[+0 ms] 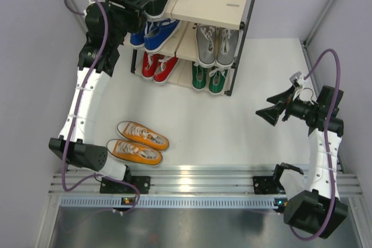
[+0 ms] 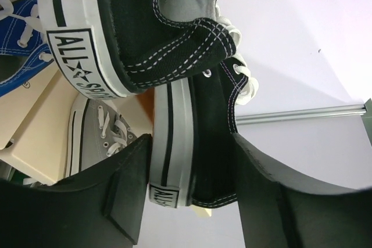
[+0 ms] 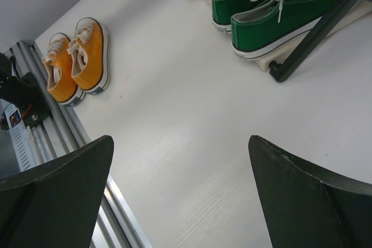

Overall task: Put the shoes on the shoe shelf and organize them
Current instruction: Place the shoe at the shoe shelf, then adjust the shoe at the shoe shelf.

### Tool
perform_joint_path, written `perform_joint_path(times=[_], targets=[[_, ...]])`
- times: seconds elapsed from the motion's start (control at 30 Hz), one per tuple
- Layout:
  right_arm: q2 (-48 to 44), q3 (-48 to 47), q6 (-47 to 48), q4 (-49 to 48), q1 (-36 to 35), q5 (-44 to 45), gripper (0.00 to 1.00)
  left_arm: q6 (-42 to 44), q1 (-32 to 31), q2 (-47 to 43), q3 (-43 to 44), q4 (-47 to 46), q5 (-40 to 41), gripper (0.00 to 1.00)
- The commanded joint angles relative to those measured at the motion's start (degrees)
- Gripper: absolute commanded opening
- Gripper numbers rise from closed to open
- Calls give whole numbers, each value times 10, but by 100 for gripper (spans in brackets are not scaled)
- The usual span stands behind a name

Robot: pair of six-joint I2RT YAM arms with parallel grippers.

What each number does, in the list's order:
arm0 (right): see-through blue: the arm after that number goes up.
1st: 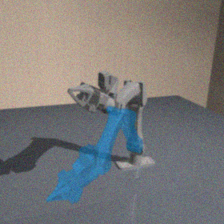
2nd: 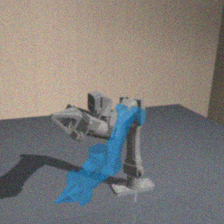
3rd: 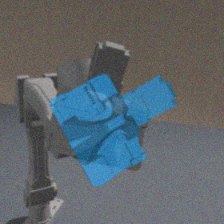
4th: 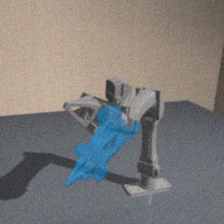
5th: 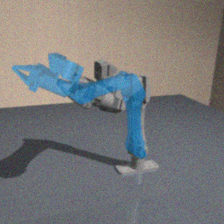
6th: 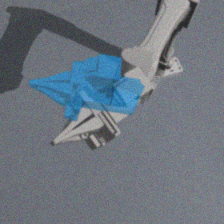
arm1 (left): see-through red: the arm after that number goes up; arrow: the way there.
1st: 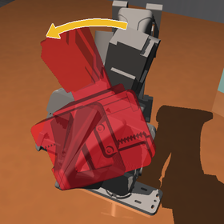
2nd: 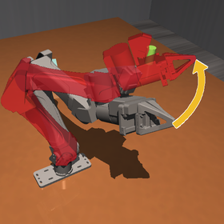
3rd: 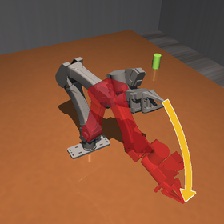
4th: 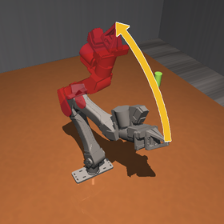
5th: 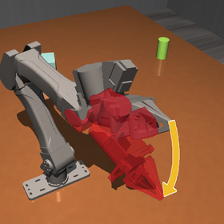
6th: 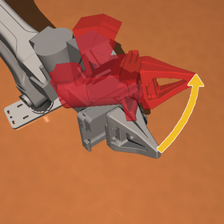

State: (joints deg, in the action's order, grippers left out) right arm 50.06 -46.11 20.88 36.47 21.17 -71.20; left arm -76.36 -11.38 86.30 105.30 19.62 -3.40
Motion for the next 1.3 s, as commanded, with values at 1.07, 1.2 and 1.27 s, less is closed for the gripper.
perform_joint_path(times=[1.07,1.2,1.27], targets=[[23,2,18,-11,11,2,99,444,29,-91,-26,-14,67,77],[26,1,19,-10,11,5,99,444,35,-60,-10,-21,46,61],[28,2,18,-11,12,5,99,443,35,-54,-9,-21,45,54]])
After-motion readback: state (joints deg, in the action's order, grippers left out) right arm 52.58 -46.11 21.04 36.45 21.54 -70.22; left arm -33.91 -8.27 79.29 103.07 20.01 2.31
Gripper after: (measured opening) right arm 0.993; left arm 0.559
